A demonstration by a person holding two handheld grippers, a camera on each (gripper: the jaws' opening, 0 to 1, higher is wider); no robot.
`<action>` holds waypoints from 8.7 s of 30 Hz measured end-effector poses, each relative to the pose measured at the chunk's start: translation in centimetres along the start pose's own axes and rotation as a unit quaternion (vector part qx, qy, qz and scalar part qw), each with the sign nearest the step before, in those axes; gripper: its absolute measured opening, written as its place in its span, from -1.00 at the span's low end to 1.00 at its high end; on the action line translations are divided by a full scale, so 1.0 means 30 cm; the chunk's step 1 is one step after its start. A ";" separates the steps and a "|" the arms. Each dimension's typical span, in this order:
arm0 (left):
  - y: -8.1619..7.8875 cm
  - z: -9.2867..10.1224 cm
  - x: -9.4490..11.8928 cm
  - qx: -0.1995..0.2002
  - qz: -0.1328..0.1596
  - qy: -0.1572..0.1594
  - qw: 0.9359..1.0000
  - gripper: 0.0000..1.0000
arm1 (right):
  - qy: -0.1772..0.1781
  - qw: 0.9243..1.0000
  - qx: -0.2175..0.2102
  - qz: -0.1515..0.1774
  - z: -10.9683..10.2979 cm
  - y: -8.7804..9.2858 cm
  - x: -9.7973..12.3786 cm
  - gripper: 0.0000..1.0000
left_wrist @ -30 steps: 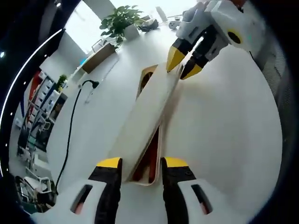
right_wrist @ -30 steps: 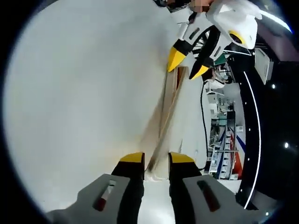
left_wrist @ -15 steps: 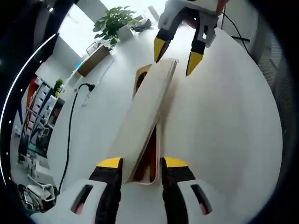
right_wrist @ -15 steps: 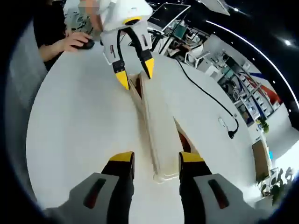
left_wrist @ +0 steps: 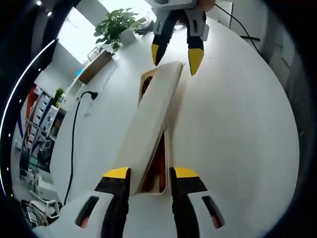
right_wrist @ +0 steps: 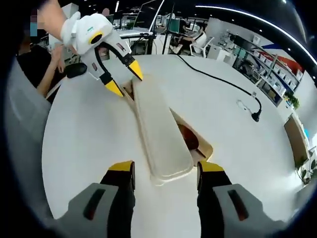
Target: Arrange the utensils inside the cutlery case until each visible utensil rests in its matching compartment.
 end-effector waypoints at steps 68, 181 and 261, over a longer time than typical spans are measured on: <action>0.107 -0.049 -0.025 0.106 0.035 0.083 0.990 -0.10 | -0.116 0.972 0.184 -0.094 0.217 -0.140 -0.066 -0.32; 0.048 0.118 0.362 0.296 0.057 0.019 0.953 0.61 | -0.151 0.956 0.163 -0.191 0.195 -0.438 -0.413 -0.32; -0.075 0.262 0.396 0.314 0.119 0.042 0.941 0.50 | -0.068 0.973 0.095 -0.200 0.105 -0.267 0.044 -0.33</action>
Point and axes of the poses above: the point that each gripper's makers call its tool centre point, and the gripper's own axes: x roughly backward along the fingers, z roughly to its right, y roughly out of its underside, the point moved 10 cm from there along x, roughly backward along the fingers, and after that the axes turned 10 degrees about -x, right-handed, at the moved point
